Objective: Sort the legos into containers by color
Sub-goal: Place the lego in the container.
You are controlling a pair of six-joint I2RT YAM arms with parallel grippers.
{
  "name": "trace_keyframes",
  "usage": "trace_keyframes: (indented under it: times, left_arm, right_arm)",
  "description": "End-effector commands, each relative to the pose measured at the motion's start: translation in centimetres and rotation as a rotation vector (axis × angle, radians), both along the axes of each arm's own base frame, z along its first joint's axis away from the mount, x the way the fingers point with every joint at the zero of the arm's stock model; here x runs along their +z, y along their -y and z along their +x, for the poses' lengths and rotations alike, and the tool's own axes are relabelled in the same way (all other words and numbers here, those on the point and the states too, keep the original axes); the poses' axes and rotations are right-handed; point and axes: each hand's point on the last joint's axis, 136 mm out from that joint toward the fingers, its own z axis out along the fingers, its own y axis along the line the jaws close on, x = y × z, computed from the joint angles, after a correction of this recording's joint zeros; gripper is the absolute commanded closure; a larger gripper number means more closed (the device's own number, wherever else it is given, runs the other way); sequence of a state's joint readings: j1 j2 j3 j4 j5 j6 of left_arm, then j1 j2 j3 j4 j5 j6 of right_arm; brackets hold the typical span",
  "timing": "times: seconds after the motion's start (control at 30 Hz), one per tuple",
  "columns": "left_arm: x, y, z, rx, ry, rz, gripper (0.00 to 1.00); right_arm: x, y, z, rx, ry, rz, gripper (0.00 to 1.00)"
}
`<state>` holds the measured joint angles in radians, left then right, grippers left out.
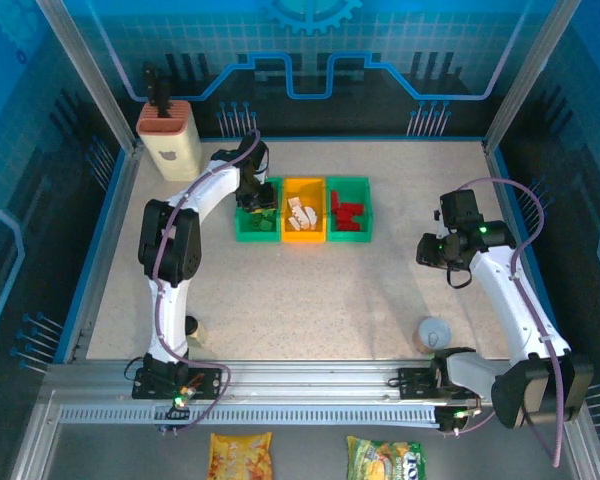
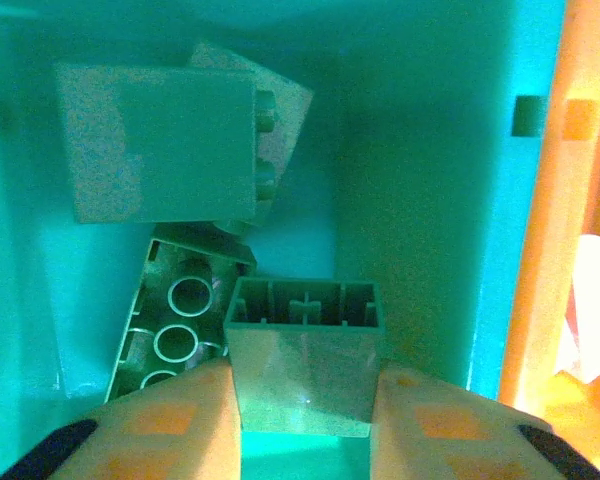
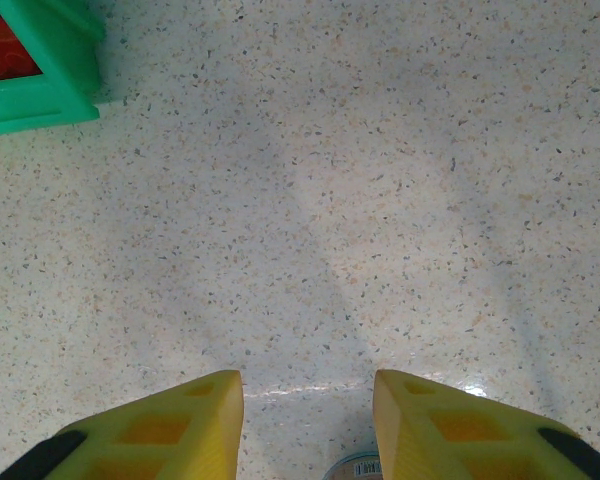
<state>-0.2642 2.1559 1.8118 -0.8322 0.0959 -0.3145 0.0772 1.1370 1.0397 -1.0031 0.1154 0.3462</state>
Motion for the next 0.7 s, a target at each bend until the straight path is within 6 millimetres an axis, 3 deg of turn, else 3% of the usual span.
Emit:
trace_keyframes:
  times: [0.0,0.23,0.43,0.67]
  left_arm:
    - [1.5,0.4,0.5,0.001,0.025,-0.042,0.61]
    - [2.7,0.6,0.2,-0.001,0.043,-0.062,0.53]
    - [4.3,0.1,-0.1,0.003,0.078,-0.047,0.55]
    - [8.0,-1.7,-0.9,0.007,0.198,0.012,0.52]
  right_arm:
    - [-0.3,0.3,-0.5,-0.003,-0.024,0.001,0.6]
    - [-0.2,0.1,-0.2,0.001,-0.021,0.007,0.6]
    - [-0.2,0.0,0.0,0.002,-0.019,0.017,0.6]
    - [0.1,-0.4,1.1,0.011,0.012,0.036,0.55]
